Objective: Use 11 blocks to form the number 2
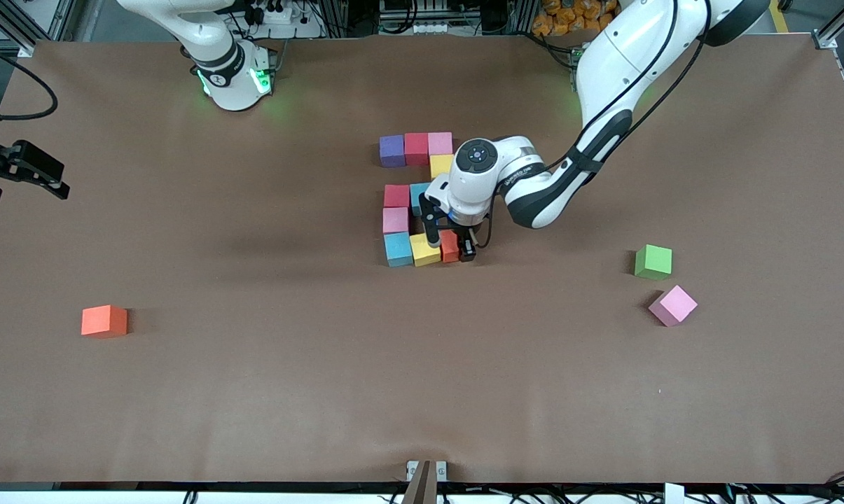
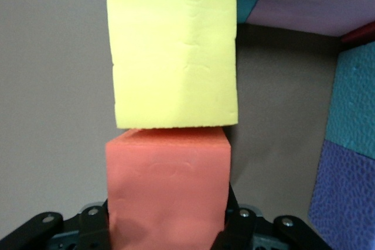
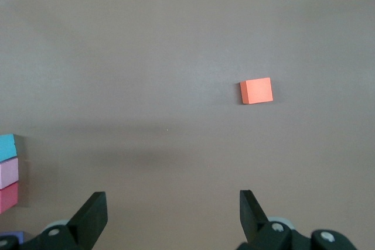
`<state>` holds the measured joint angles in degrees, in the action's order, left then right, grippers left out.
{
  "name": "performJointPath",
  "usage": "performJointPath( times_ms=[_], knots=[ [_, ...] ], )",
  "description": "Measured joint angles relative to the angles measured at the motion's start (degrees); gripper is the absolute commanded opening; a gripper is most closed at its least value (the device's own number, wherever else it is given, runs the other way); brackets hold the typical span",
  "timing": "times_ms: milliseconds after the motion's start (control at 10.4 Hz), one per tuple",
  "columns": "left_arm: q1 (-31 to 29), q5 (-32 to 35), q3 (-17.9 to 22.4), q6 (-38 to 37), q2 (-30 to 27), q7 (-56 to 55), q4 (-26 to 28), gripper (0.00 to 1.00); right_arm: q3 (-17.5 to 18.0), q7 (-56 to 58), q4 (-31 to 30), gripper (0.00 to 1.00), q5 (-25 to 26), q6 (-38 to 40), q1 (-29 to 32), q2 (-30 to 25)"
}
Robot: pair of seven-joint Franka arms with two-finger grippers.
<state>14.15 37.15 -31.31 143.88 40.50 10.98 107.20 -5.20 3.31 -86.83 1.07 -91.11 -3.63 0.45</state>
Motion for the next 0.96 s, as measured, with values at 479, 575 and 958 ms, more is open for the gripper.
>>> performJointPath(
  times_ms=[479,575,958],
  knots=[
    [0.55,0.0,0.01,0.0,0.33,-0.02,-0.38,1.0,0.26,-0.41,0.0,1.0,-4.1,0.97,-0.97,1.75],
    [0.56,0.0,0.01,0.0,0.33,-0.02,-0.39,1.0,0.27,0.56,0.0,1.0,-4.67,1.26,-0.98,1.87],
    [0.56,0.0,0.05,0.0,0.33,-0.4,-0.55,1.0,-0.53,5.28,0.4,1.0,-4.96,3.39,1.15,1.69]
  ],
)
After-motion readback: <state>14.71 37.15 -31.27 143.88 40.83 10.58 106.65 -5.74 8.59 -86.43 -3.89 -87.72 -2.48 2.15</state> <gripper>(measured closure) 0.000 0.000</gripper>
